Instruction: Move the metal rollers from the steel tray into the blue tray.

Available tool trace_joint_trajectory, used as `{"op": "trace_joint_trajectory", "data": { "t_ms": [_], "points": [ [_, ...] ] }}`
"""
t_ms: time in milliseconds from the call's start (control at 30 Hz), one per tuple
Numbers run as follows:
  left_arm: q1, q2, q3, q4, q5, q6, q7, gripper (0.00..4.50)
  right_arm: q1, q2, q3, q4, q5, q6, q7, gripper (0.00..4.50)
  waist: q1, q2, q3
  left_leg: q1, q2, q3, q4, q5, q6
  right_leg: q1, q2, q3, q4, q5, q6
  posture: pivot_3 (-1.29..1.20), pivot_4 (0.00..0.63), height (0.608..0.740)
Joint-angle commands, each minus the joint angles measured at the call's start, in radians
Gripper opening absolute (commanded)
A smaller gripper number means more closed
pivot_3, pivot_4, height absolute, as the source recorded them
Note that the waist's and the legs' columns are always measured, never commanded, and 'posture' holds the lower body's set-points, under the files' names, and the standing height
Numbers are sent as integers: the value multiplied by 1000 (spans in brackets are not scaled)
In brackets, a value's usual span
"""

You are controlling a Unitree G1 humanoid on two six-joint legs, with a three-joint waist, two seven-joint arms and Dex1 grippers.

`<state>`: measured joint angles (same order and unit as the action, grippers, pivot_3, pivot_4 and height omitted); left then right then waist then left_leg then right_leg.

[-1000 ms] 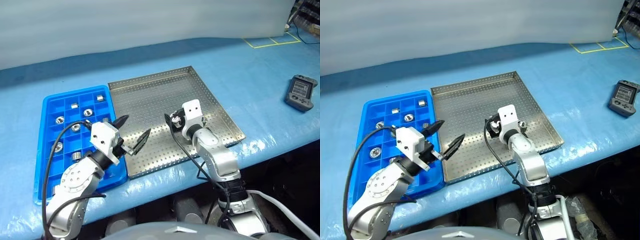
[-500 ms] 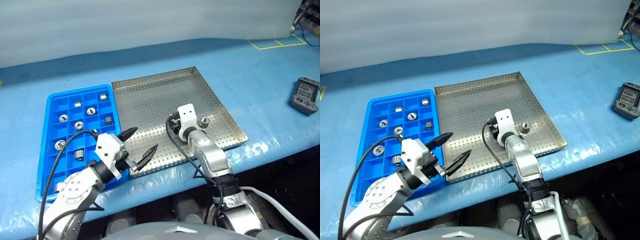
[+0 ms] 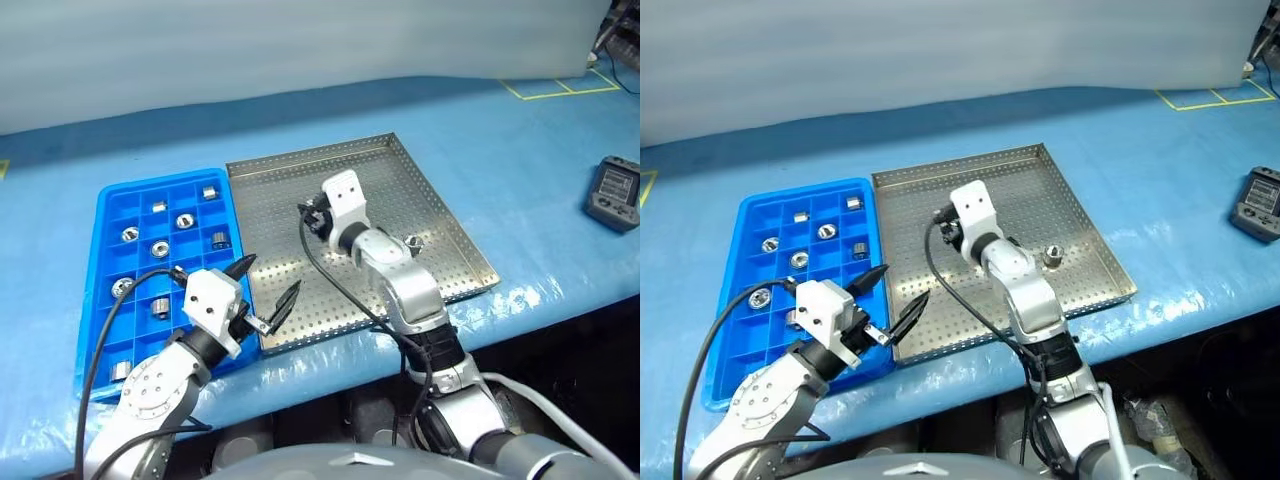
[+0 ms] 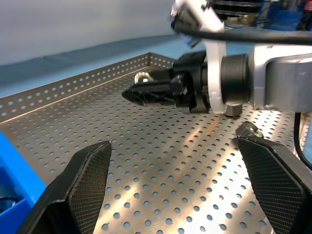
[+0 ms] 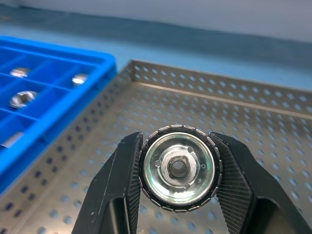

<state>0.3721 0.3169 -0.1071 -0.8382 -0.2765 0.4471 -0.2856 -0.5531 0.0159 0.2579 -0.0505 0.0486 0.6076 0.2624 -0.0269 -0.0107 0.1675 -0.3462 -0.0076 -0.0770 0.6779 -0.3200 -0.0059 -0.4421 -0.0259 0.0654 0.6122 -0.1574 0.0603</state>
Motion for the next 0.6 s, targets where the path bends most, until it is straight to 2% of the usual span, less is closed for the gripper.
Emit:
{"op": "trace_joint_trajectory", "data": {
  "t_ms": [33, 333, 600],
  "points": [
    [57, -12, 22, -81, 30, -50, 36, 4500, -60, 39, 38, 8, 21, -46, 51, 1747, 18, 0, 0, 0, 0, 0, -1, 0, 0, 0, 0, -1, 0, 0, -1, 278, 150, 740],
    [312, -86, 91, -193, 85, -143, 130, 4500, -164, 135, 124, 190, 19, -152, 153, 1747, 100, 0, 0, 0, 0, -2, -10, 1, -2, -2, -1, -3, -2, -3, -5, 470, 150, 740],
    [483, -127, 77, -209, 121, -266, 168, 4500, -151, 179, 166, 316, 28, -187, 220, 1747, 168, 0, 0, 1, 0, -5, -16, 2, -4, -3, -1, -7, -2, -7, -8, 546, 150, 740]
  ]
}}
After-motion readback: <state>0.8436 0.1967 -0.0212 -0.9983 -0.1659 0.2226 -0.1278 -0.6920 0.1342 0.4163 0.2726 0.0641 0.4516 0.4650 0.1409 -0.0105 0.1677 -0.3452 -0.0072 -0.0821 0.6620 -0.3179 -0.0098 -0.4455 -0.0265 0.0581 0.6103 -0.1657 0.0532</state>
